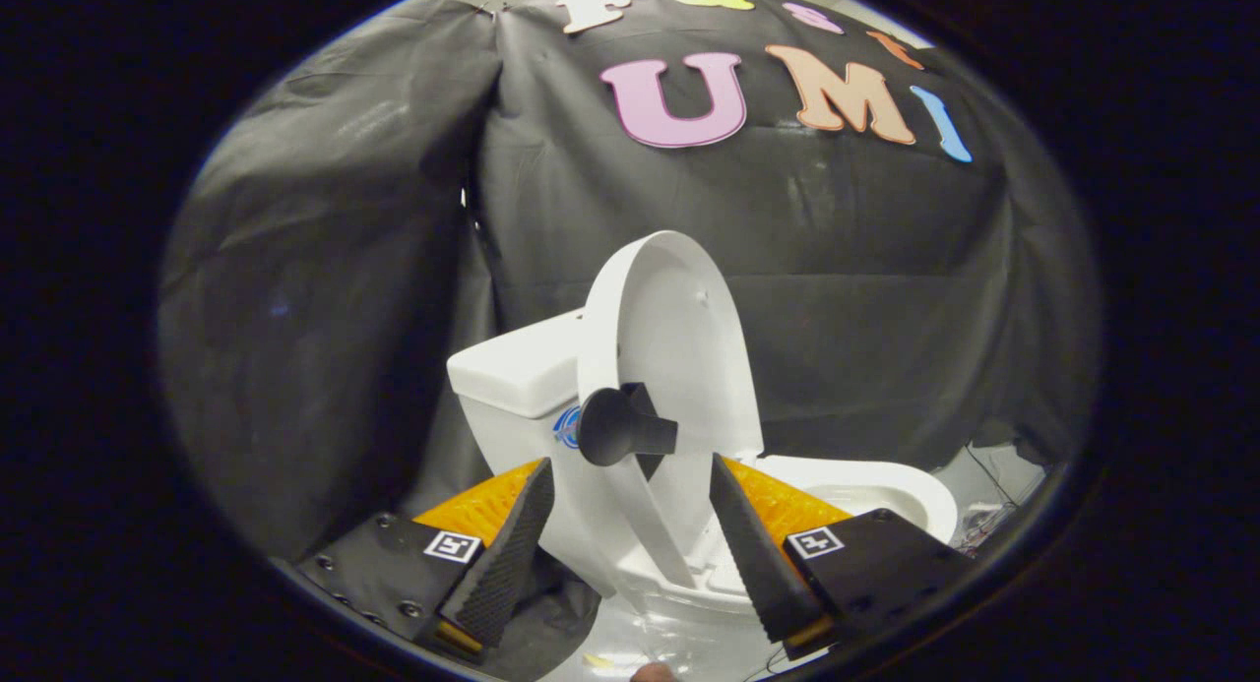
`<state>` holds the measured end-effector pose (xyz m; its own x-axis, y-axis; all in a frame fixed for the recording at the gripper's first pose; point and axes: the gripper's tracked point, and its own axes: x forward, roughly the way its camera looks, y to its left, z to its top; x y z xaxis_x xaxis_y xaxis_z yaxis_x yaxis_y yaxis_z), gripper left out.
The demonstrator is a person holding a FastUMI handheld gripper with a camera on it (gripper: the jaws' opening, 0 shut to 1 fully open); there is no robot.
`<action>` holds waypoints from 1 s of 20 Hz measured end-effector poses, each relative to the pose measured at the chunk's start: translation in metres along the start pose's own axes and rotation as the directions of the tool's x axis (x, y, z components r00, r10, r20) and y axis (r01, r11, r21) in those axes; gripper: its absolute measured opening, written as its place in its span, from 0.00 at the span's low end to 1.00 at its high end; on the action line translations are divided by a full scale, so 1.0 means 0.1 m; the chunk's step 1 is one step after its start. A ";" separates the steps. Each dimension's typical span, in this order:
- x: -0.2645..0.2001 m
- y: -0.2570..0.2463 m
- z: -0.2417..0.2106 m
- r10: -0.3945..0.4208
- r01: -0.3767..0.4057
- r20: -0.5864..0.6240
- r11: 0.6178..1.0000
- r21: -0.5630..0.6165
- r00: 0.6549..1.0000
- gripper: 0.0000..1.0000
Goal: Open the toilet lid.
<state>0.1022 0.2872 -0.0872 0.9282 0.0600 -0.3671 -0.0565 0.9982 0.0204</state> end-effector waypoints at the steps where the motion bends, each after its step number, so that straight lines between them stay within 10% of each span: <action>1: -0.06 -0.06 0.04 -0.005 0.005 0.010 1.000 0.014 1.000 0.97; 20: -1.20 -1.14 0.28 -0.037 0.028 0.122 0.997 0.078 0.992 0.98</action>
<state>0.0077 0.1658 -0.0190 0.9675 0.0224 -0.2518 -0.0015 0.9966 0.0827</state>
